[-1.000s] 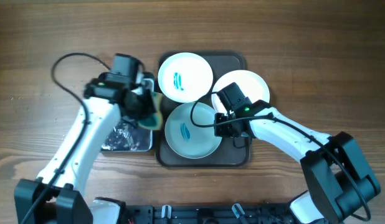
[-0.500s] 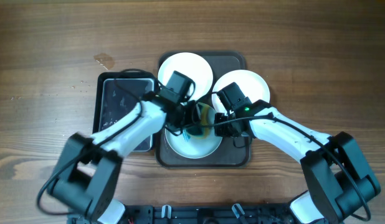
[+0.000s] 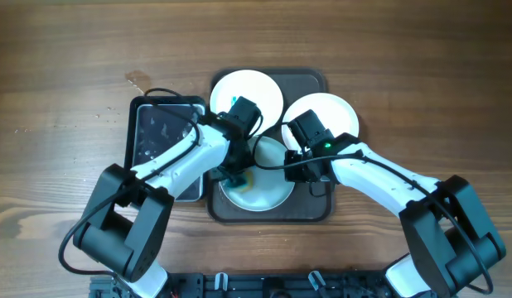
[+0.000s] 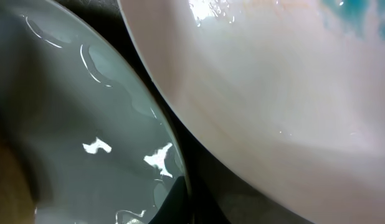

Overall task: Clean dirty plates on tray and stack at the side
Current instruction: 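Scrub the lower plate with the sponge while right gripper holds plate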

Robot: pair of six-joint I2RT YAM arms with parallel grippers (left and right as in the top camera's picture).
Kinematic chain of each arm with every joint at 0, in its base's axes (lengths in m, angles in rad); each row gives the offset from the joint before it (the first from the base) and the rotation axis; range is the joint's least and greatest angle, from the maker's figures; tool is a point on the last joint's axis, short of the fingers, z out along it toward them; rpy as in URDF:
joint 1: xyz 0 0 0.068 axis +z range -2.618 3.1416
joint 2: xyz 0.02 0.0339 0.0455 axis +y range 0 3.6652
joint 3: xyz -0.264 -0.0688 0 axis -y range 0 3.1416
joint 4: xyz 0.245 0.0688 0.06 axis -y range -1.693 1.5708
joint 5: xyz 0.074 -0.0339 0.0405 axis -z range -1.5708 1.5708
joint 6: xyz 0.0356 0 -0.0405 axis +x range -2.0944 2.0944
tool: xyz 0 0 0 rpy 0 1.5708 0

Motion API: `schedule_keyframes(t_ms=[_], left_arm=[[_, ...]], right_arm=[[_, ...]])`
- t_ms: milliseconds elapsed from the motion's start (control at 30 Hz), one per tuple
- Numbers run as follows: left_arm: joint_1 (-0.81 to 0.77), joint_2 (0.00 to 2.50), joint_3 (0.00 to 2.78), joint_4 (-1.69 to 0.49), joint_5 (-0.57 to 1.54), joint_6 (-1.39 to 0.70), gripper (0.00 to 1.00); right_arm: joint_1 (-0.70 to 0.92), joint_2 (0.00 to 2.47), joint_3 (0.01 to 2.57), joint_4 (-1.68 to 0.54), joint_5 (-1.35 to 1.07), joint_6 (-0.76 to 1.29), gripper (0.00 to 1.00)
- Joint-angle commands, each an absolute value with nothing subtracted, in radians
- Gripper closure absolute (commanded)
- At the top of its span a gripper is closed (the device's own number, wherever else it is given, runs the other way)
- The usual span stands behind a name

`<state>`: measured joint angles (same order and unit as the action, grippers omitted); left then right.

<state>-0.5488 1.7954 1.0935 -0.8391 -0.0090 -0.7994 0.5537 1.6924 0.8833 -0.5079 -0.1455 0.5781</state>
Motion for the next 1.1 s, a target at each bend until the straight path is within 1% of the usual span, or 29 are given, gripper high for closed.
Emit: schedule_keyframes(t_ms=[0,67,167,233,333,533,700,733,800,900,1067], left_arm=[[-0.525,1.84,1.061,-0.885,-0.181,-0.815,0.96],[-0.526,1.84,1.061,-0.833,-0.059,-0.77,0.96],[-0.529,1.84,1.059,-0.68,0.267,-0.716,0.96],[-0.544,1.84,1.052,-0.578,0.391,-0.714,0.96],[-0.58,1.842,1.048,-0.507,0.447,-0.719,0.96],[-0.608,1.848,1.048,-0.495,0.455,-0.741,0.96],[-0.611,1.852,1.047,-0.487,0.549,-0.733,0.96],[-0.611,1.852,1.047,-0.507,0.548,-0.711,0.96],[-0.598,1.852,1.047,-0.593,0.43,-0.71,0.96],[-0.558,1.851,1.047,-0.747,0.161,-0.711,0.96],[-0.492,1.818,1.047,-0.852,-0.05,-0.711,0.96]], right_arm=[[0.548,1.705,0.897,-0.52,-0.084,0.575,0.96],[0.548,1.705,0.897,-0.521,-0.081,0.575,0.96],[0.548,1.705,0.897,-0.521,-0.081,0.575,0.96],[0.548,1.705,0.897,-0.521,-0.081,0.575,0.96],[0.548,1.705,0.897,-0.521,-0.08,0.572,0.96],[0.548,1.705,0.897,-0.522,-0.081,0.567,0.96],[0.548,1.705,0.897,-0.524,-0.081,0.564,0.96],[0.548,1.705,0.897,-0.524,-0.081,0.564,0.96],[0.548,1.705,0.897,-0.524,-0.081,0.564,0.96],[0.548,1.705,0.897,-0.527,-0.081,0.563,0.96],[0.548,1.705,0.897,-0.528,-0.081,0.558,0.96]])
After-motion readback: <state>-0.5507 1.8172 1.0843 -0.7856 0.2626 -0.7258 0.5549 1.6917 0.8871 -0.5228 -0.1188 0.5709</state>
